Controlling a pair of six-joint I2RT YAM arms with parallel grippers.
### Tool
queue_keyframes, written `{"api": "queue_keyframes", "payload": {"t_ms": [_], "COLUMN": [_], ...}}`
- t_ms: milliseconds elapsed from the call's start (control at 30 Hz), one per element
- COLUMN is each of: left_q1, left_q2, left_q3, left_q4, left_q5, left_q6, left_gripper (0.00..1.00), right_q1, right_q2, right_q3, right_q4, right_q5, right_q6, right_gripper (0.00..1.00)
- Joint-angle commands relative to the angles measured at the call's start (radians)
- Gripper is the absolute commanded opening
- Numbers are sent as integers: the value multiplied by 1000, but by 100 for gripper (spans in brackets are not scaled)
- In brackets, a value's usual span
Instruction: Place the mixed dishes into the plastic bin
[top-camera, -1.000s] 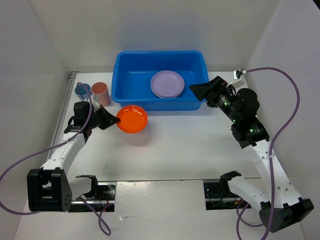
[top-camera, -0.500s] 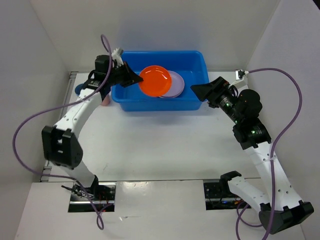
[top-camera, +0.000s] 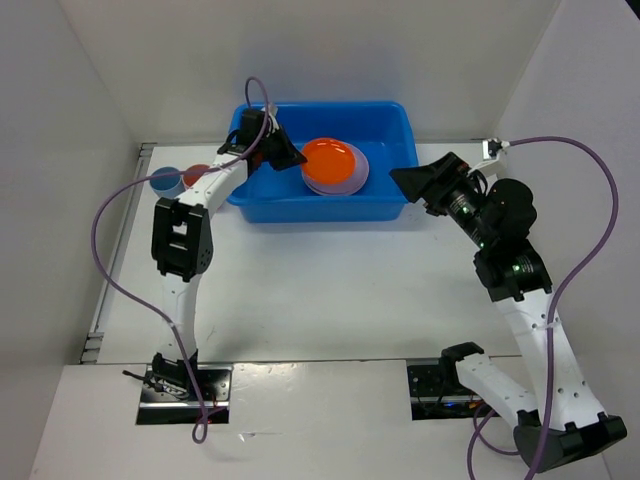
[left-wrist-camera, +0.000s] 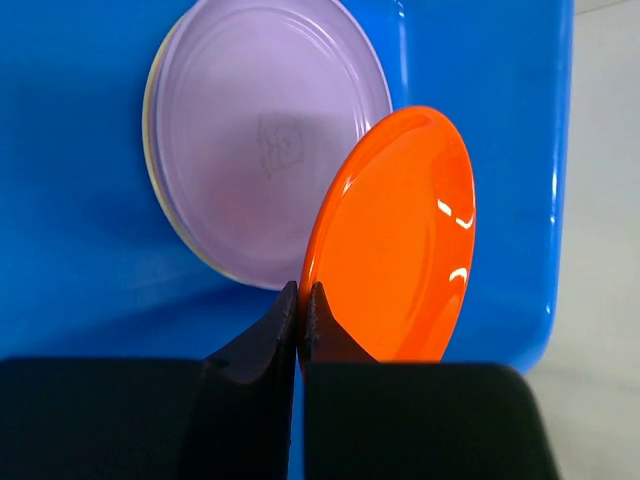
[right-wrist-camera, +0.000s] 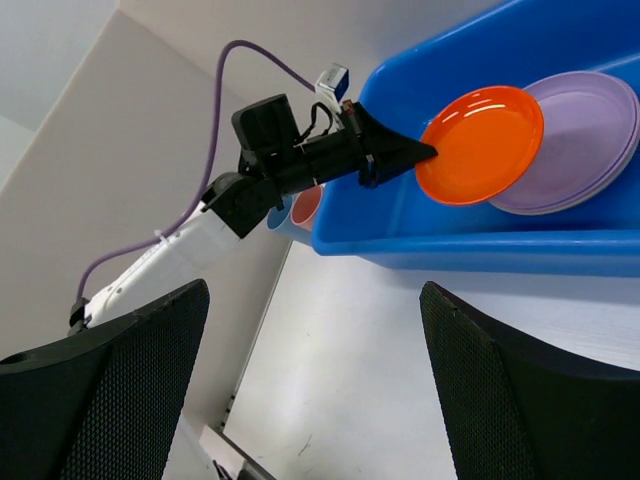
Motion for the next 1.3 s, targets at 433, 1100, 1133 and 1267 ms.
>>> {"api": "queue_keyframes", "payload": {"t_ms": [433, 1100, 1133, 1267], "left_q1": [-35, -23, -23, -23], "left_q2": [653, 759, 744, 607], "left_q3": [1122, 1196, 1196, 1196], "left_q4": [-484, -447, -447, -475], "left_q5": [-89, 17, 17, -20], "left_q6": [-27, -56, -56, -13], "left_gripper": [0, 33, 34, 49], "right_q1": [-83, -116, -116, -116], "right_q2": [-53, -53, -53, -53], "right_q3": [90, 99, 99, 99], "right_q4": [-78, -103, -103, -103], "right_q5": [-76, -85, -85, -85], "right_q6": [-36, -56, -56, -56], "right_gripper": [91, 91, 91, 91]}}
